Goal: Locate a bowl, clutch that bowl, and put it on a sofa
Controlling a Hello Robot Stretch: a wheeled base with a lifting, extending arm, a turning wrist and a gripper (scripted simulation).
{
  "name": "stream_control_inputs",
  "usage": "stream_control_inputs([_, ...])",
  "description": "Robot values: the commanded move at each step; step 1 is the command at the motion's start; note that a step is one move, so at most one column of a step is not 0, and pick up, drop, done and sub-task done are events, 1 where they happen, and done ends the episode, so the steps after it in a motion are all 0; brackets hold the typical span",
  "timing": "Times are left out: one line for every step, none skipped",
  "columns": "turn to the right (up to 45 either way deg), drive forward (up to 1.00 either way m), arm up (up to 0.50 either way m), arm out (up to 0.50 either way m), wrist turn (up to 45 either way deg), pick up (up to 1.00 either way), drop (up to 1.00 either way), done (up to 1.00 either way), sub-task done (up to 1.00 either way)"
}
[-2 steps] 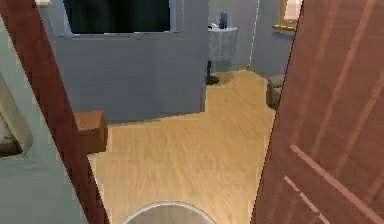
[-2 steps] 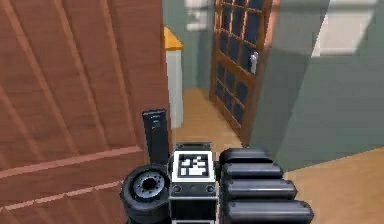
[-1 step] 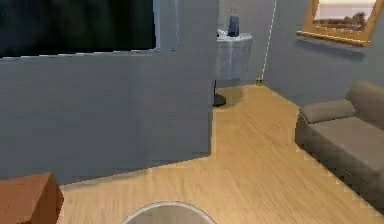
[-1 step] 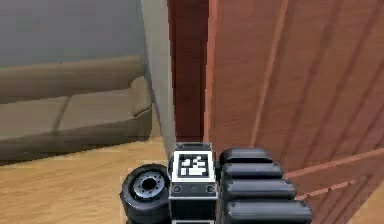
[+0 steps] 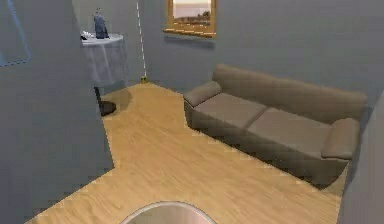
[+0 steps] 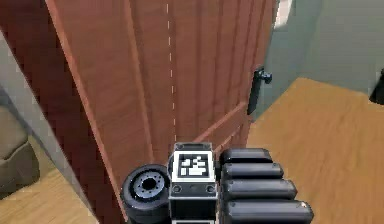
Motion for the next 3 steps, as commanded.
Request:
stream_control_inputs([0.0,0.3,0.0,0.0,0.0,0.0,0.0,0.0,0.0])
stream_control_inputs([12.0,0.0,0.0,0.0,0.0,0.0,0.0,0.0,0.0])
stream_control_inputs([0.0,1.0,0.0,0.0,0.0,0.0,0.0,0.0,0.0])
